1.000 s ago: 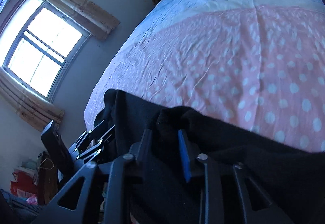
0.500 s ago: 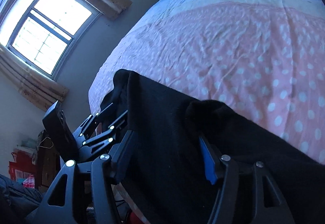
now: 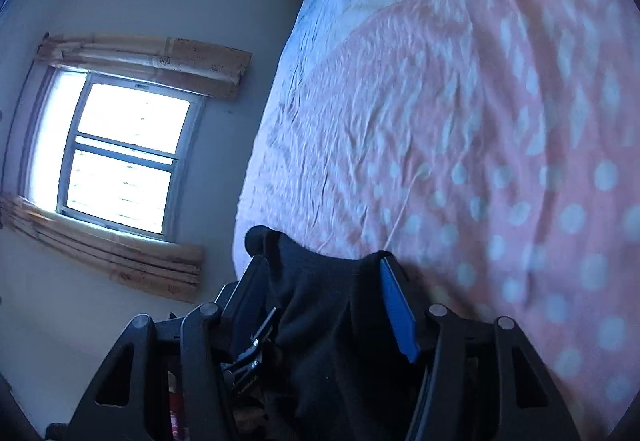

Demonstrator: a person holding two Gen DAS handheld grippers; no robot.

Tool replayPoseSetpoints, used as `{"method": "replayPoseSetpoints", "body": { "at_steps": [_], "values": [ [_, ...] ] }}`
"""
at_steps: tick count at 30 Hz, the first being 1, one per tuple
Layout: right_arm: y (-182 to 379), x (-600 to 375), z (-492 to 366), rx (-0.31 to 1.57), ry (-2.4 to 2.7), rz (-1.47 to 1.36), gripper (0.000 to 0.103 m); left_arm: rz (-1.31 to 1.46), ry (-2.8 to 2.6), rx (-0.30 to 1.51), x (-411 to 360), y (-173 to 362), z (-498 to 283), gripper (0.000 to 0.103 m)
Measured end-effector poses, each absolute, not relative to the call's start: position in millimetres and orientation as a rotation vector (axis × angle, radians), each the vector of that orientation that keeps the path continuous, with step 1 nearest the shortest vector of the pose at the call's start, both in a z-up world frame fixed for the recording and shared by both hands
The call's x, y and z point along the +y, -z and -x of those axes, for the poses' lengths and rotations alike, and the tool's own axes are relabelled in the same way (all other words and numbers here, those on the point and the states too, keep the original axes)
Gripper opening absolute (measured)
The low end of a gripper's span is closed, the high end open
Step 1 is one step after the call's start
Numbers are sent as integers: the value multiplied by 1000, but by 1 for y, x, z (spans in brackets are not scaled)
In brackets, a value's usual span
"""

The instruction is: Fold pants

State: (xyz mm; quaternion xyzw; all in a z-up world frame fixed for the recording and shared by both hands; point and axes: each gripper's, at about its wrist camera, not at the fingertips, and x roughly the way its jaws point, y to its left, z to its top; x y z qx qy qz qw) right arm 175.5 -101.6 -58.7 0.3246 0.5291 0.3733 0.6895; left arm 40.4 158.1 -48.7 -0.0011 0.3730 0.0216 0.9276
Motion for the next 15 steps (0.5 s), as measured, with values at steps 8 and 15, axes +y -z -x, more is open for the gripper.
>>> {"method": "replayPoseSetpoints", "body": {
  "at_steps": [8,15],
  "values": [
    [-43,-288,-118,832,44,-418,59,17,-68,778,156,48,-44,75],
    [-17,-428,-142,975,605,-304,59,28,-95,796,154,47,-48,76]
  ]
}}
